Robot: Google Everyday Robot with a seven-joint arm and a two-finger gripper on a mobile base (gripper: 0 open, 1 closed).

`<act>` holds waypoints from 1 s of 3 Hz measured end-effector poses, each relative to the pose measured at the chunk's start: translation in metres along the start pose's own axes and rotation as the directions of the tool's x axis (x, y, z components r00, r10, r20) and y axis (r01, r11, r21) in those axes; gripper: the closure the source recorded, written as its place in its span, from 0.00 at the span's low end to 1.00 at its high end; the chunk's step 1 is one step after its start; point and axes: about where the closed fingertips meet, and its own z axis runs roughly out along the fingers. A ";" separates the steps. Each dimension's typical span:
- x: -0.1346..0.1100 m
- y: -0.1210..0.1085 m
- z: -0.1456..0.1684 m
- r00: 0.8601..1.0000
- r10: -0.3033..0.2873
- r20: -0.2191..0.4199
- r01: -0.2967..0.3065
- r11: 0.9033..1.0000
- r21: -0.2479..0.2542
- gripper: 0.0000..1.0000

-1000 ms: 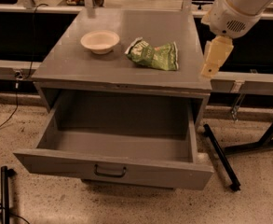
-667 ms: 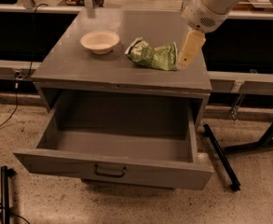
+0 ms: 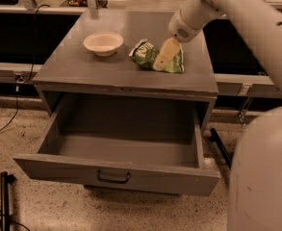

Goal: Place green jalapeno chip bag into top drawer

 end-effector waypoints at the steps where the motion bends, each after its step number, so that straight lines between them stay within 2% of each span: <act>1: 0.012 0.003 0.035 0.998 0.070 0.000 -0.070 0.996 -0.058 0.19; 2: 0.019 0.008 0.050 0.995 0.099 -0.003 -0.099 0.991 -0.087 0.41; 3: 0.000 0.015 0.038 0.998 0.048 0.030 -0.045 0.994 -0.104 0.66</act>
Offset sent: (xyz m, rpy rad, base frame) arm 0.0125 0.0072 -0.0665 0.0799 0.1542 -0.0509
